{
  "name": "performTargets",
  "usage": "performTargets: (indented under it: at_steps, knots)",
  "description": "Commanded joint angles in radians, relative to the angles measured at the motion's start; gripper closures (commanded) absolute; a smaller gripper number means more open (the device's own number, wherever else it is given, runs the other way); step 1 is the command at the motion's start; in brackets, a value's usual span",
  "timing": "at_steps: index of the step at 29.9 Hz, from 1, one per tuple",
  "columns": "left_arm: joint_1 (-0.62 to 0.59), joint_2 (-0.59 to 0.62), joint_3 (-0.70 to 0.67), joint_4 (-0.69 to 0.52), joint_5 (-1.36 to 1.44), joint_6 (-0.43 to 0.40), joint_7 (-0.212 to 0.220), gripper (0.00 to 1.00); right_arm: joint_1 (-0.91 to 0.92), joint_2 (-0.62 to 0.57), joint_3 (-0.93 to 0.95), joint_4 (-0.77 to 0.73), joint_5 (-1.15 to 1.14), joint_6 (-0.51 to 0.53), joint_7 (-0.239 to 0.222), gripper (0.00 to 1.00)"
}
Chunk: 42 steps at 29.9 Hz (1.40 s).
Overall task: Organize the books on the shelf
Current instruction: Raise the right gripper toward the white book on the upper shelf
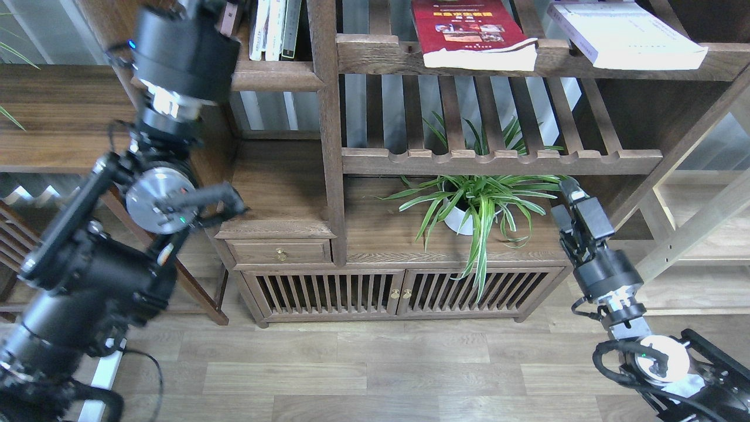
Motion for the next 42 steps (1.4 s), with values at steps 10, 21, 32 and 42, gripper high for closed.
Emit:
performTargets:
  at_steps: [10,21,32,42]
  knots:
    - [0.162,-0.019,0.021,0.001,-0.001,-0.082,0.016,0.01,0.016,0.108,0.154,0.029,0.003,0.0,-0.002,0.02]
    - [0.262,-0.019,0.126,0.05,0.0,-0.262,0.063,0.01,0.025,0.101,0.221,0.034,0.006,0.0,-0.003,0.03]
    - [0.335,-0.019,0.133,0.058,-0.001,-0.262,0.052,0.01,0.085,0.105,0.307,0.055,0.135,0.0,-0.003,0.03]
    - [0.323,-0.019,0.172,0.06,0.002,-0.262,0.063,0.01,0.086,0.033,0.31,0.071,0.158,-0.107,-0.005,0.03]
